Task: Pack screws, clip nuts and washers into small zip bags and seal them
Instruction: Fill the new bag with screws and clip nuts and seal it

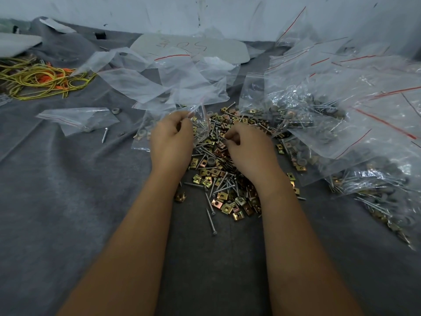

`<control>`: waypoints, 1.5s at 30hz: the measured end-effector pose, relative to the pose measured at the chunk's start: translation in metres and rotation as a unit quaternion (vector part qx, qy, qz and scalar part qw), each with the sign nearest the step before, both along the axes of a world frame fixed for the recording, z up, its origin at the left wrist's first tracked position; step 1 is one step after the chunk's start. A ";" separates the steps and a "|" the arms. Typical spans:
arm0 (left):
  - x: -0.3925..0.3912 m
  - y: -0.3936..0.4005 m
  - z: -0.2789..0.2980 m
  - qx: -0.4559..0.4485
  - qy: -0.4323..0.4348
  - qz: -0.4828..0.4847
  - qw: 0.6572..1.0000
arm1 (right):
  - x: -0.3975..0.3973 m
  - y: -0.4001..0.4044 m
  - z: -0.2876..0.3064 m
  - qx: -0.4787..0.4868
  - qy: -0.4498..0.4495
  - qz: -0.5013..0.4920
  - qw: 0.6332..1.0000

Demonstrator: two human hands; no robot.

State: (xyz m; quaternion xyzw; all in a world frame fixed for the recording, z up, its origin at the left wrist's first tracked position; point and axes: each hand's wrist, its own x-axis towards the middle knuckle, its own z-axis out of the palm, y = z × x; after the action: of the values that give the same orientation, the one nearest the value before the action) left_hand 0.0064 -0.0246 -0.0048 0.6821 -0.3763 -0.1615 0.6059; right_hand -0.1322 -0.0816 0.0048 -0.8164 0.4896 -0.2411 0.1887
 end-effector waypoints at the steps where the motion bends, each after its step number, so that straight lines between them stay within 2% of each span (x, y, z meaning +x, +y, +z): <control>1: 0.001 0.000 0.000 0.001 -0.004 -0.001 1.000 | 0.001 0.001 0.001 0.000 -0.025 -0.003 1.000; 5: -0.001 0.000 -0.003 0.014 -0.032 -0.012 0.999 | 0.004 0.003 0.006 -0.062 -0.117 -0.011 0.991; 8: -0.002 0.000 -0.005 0.031 -0.073 -0.021 0.997 | 0.007 0.005 0.008 -0.074 -0.170 0.007 0.983; 14: -0.002 0.000 -0.003 0.027 -0.092 -0.047 0.994 | 0.017 0.009 0.003 -0.070 -0.140 0.094 0.983; 16: -0.002 0.000 -0.004 0.028 -0.094 -0.050 0.994 | 0.018 0.012 0.002 -0.061 -0.156 0.104 0.980; 19: -0.001 -0.001 -0.005 0.023 -0.066 -0.043 0.997 | 0.017 0.013 0.003 -0.035 -0.199 0.076 0.976; 22: 0.001 -0.002 -0.005 0.001 -0.015 0.007 1.000 | 0.012 0.008 0.003 -0.022 -0.222 0.013 0.975; 25: 0.003 -0.002 0.001 -0.086 0.030 0.100 0.991 | 0.003 -0.001 0.001 -0.018 -0.194 -0.052 0.979; 27: 0.004 0.000 0.002 -0.137 0.015 0.139 0.981 | -0.002 -0.008 -0.001 -0.014 -0.152 -0.070 0.986; 29: 0.002 0.000 0.001 -0.116 -0.018 0.118 0.986 | -0.006 -0.012 -0.004 -0.016 -0.099 -0.061 0.993; 31: -0.001 0.000 -0.002 -0.053 -0.049 0.076 0.994 | -0.007 -0.012 -0.006 -0.018 -0.030 -0.024 0.999; 35: 0.000 -0.003 -0.007 -0.005 -0.059 0.047 0.997 | -0.006 -0.010 -0.012 -0.013 0.123 0.041 0.991; 38: 0.001 -0.002 -0.006 -0.007 -0.029 0.037 0.999 | -0.005 -0.009 -0.009 -0.018 0.107 0.035 0.994; 41: 0.001 -0.001 -0.005 -0.017 -0.009 0.032 0.999 | -0.004 -0.007 -0.003 -0.049 0.073 -0.016 0.996; 45: 0.001 -0.001 -0.005 -0.021 -0.003 0.039 0.999 | -0.005 -0.008 -0.001 -0.066 0.095 -0.074 0.991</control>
State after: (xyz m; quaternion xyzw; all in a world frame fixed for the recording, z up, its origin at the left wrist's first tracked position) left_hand 0.0079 -0.0258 -0.0102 0.6843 -0.3541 -0.1278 0.6246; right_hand -0.1374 -0.0893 0.0036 -0.8077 0.5475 -0.2079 0.0686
